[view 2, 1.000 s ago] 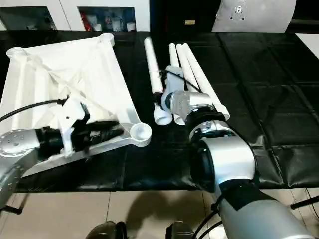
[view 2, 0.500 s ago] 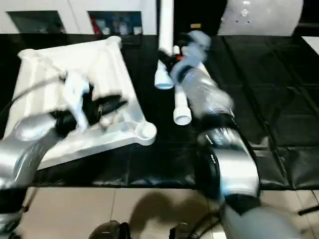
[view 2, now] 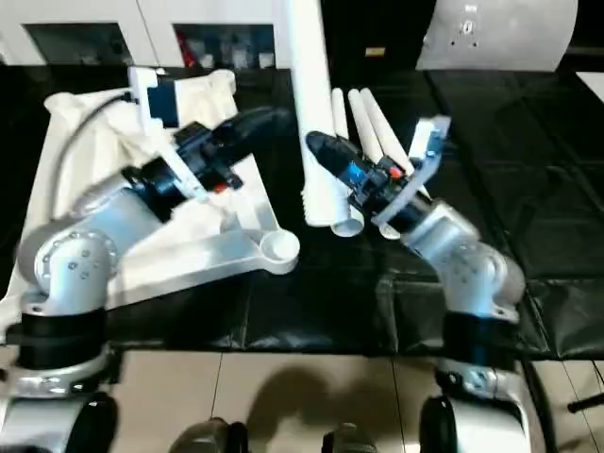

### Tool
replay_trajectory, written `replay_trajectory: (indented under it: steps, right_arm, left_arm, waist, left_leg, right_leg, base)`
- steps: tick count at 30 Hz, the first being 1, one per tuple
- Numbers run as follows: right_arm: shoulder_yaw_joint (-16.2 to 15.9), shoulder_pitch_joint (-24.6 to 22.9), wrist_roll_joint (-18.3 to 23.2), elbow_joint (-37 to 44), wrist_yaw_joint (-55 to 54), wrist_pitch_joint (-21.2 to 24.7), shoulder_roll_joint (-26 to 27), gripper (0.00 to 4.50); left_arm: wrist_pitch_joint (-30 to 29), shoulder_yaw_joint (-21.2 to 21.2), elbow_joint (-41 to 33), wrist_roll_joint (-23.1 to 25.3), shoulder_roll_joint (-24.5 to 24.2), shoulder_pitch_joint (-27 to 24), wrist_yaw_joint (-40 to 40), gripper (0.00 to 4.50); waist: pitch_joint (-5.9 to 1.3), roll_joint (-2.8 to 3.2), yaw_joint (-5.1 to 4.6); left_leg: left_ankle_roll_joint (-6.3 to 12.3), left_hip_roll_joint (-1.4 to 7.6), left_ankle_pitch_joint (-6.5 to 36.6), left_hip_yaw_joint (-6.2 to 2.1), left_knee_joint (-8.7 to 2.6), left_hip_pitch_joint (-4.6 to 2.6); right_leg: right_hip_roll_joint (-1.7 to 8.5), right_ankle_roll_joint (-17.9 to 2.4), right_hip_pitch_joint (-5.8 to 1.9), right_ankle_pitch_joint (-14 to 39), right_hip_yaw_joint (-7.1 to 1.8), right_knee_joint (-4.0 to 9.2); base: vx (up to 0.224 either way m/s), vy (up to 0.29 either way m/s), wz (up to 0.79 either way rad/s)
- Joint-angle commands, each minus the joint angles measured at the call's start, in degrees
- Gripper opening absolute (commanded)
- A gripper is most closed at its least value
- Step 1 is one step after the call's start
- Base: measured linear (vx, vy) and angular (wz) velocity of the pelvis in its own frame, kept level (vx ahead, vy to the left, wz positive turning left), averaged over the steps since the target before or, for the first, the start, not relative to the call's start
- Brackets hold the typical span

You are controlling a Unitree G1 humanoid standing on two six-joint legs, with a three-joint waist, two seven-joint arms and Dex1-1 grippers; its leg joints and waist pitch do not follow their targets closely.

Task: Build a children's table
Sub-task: Pick table leg

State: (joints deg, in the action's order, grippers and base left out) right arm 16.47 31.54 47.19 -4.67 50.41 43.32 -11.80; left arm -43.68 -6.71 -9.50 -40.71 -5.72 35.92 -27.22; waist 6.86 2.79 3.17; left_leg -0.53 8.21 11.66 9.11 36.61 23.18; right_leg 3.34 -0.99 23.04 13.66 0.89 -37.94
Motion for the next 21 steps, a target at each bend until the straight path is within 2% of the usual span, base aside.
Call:
replay_trajectory:
  steps: [1,6,8,12,16,17,19,21]
  right_arm:
    - [-1.37,-1.30,1.78,2.72,1.29,1.24,-0.81,1.86]
    - [-1.83,-2.16,2.13,4.75,1.43,2.55,-1.00,1.86]
    - [-2.30,-2.40,1.95,5.23,1.41,2.29,-1.14,1.86]
    - [-3.50,-3.06,2.08,6.45,1.87,1.91,-1.68,1.86]
    - [-5.60,-4.66,1.42,10.22,2.25,1.50,-1.83,1.86]
    - [-5.64,-4.71,1.39,10.31,2.24,1.48,-1.82,1.86]
    - [-7.85,-6.57,-0.55,13.41,1.35,0.04,-1.70,1.86]
    - [-8.39,-6.96,-1.29,13.93,1.04,-0.56,-1.66,1.86]
  left_arm:
    - [-2.35,-1.50,-1.43,-2.68,0.34,1.01,0.49,1.59]
    - [-3.88,-2.55,-2.12,-6.44,1.49,1.29,1.29,1.59]
    - [-4.99,-3.04,-2.58,-9.00,1.72,1.21,1.16,1.59]
    - [-6.56,-3.13,-3.30,-11.07,1.60,0.79,0.84,1.59]
    - [-6.74,-2.19,-2.96,-9.98,0.75,-0.02,0.41,1.59]
    - [-6.72,-2.16,-2.95,-9.91,0.72,-0.03,0.38,1.59]
    - [-4.77,-0.47,-3.02,-7.88,-0.84,-0.96,-1.33,1.59]
    - [-4.49,-0.27,-3.10,-7.78,-1.05,-1.17,-1.64,1.59]
  waist:
    - [-5.33,-0.60,0.23]
    - [-5.34,-0.69,0.26]
    - [-5.31,-0.73,0.27]
    - [-5.25,-0.72,0.27]
    - [-5.26,-1.17,0.25]
    - [-5.28,-1.06,0.29]
    - [-5.34,-0.99,0.22]
    - [-5.37,-0.99,0.27]
  left_leg:
    - [6.63,3.68,-2.17,-1.10,-3.63,-1.08]
    - [6.54,3.65,-2.66,-1.13,-3.64,-0.95]
    - [6.48,3.62,-2.59,-1.15,-3.67,-0.95]
    - [6.62,3.70,-2.75,-1.18,-3.73,-1.00]
    - [6.98,3.77,-3.40,-1.12,-3.83,-1.02]
    - [7.16,3.77,-3.83,-1.17,-3.79,-0.99]
    - [7.81,3.76,-4.91,-1.22,-3.78,-0.98]
    - [7.72,3.86,-4.86,-1.19,-3.81,-1.03]
  right_leg:
    - [4.26,-17.81,-3.47,-3.26,-2.00,4.41]
    - [4.29,-17.55,-3.45,-4.06,-2.01,4.41]
    - [4.28,-17.36,-3.47,-3.92,-2.01,4.39]
    - [4.24,-16.95,-3.41,-3.75,-2.02,4.48]
    - [4.25,-16.44,-3.42,-3.84,-2.01,4.53]
    - [4.29,-16.35,-3.40,-4.25,-2.00,4.44]
    - [4.24,-16.07,-3.24,-4.88,-1.90,4.34]
    - [4.38,-15.69,-3.20,-4.54,-1.92,4.38]
  base:
    - [0.000,0.000,0.00]
    - [0.000,0.000,0.00]
    - [0.000,0.000,0.00]
    - [0.000,0.000,0.00]
    - [0.000,0.000,0.00]
    - [0.000,0.000,0.00]
    - [0.000,0.000,0.00]
    - [0.000,0.000,0.00]
